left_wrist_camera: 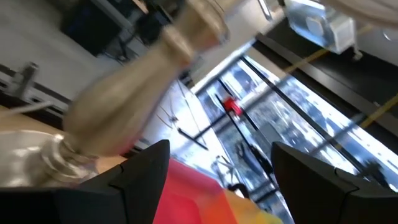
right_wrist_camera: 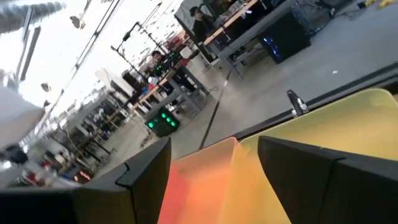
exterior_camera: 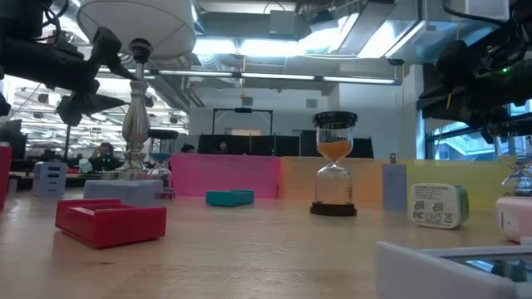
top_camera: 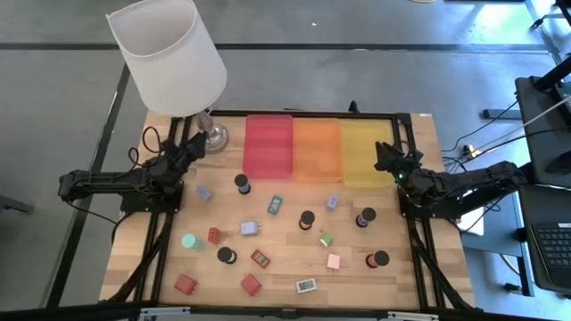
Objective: Pick & Place Office items
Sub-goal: Put the top right blue charger adapter into the yellow bin
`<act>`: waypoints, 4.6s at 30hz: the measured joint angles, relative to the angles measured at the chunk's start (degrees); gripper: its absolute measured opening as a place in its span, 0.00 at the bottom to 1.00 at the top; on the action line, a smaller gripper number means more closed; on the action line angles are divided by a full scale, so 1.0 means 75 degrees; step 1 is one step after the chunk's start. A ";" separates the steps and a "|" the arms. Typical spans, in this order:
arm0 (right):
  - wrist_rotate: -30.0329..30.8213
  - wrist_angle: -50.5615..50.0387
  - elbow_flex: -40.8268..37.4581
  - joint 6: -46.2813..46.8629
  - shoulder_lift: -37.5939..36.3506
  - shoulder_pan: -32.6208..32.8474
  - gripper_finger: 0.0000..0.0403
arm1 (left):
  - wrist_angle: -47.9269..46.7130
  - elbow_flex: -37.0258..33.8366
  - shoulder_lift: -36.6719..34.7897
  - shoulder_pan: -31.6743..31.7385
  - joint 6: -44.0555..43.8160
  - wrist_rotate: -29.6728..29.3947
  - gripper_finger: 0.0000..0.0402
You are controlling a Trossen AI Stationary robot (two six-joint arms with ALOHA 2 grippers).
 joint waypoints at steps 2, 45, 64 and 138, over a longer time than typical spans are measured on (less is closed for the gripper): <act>-0.0003 -0.0077 0.0001 0.0225 0.0002 -0.0089 0.61 | 0.0000 0.0000 0.0000 0.0000 0.0000 -0.0260 0.69; -0.6959 -0.3091 0.2452 -0.1791 0.2171 -0.3293 0.61 | -0.0093 0.0000 0.0000 0.0000 0.1151 -0.1133 0.69; -1.1524 -0.5001 0.4893 -0.8898 0.5040 -0.3623 0.79 | -0.0128 0.0000 0.0000 0.0000 0.2072 -0.0767 0.69; -1.0108 -0.6574 0.7423 -1.4367 1.1181 -0.1192 0.75 | -0.0088 0.0000 0.0003 0.0000 0.2072 -0.0548 0.69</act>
